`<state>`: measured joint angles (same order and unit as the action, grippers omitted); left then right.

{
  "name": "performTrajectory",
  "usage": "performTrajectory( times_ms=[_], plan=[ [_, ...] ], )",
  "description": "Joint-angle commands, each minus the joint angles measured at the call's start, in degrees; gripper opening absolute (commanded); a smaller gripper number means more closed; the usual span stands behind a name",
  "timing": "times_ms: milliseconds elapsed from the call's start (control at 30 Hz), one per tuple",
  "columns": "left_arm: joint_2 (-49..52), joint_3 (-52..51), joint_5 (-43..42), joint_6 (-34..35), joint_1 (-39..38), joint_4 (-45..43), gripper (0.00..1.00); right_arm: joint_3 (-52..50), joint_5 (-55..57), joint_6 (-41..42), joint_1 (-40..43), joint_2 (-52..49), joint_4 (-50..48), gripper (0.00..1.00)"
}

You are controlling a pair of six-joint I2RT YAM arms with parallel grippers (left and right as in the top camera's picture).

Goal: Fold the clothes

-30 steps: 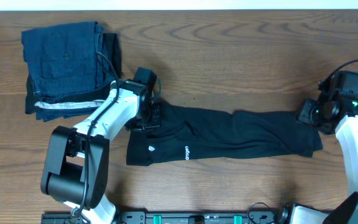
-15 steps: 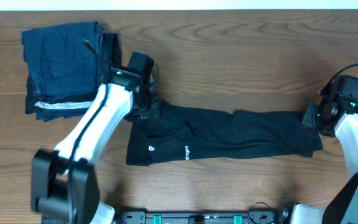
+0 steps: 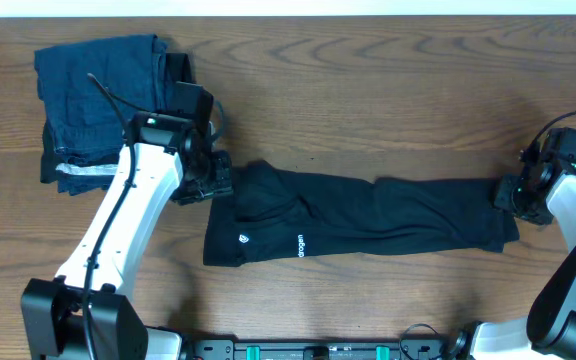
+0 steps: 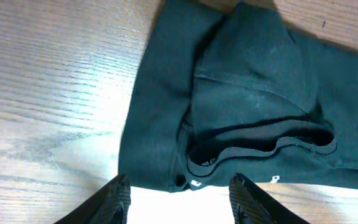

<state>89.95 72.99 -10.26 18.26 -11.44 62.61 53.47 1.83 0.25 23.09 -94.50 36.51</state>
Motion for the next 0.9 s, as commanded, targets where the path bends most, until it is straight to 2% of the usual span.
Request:
performTrajectory(
  times_ms=[0, 233, 367, 433, 533, 767, 867],
  plan=[
    [-0.4, 0.6, 0.5, 0.7, 0.2, 0.2, 0.53, -0.4, -0.6, -1.2, 0.5, -1.7, -0.2, 0.52],
    [-0.4, 0.4, 0.5, 0.8, 0.2, 0.1, 0.54, 2.1, -19.2, -7.5, -1.0, -0.9, 1.1, 0.45],
    [0.0, -0.8, 0.5, 1.0, 0.2, -0.7, 0.52, 3.2, -28.6, -9.2, -3.8, 0.5, 3.2, 0.36],
    [0.4, -2.0, 0.4, 1.1, 0.0, -2.2, 0.45, 3.2, -30.4, -9.1, -6.5, 0.6, 4.0, 0.32],
    [0.9, -4.5, 0.4, 2.9, -0.7, -5.1, 0.36, 3.0, -29.4, -9.1, -11.8, 0.6, 4.2, 0.3],
    [2.1, -7.9, 0.4, 3.3, -3.4, -8.1, 0.32, 2.7, -16.4, -5.1, -23.3, 0.5, 5.7, 0.22],
    [2.8, -10.2, 0.5, 3.4, -3.9, -11.5, 0.22, 1.7, -14.5, -4.5, -26.9, 0.5, 4.8, 0.2]
  ],
)
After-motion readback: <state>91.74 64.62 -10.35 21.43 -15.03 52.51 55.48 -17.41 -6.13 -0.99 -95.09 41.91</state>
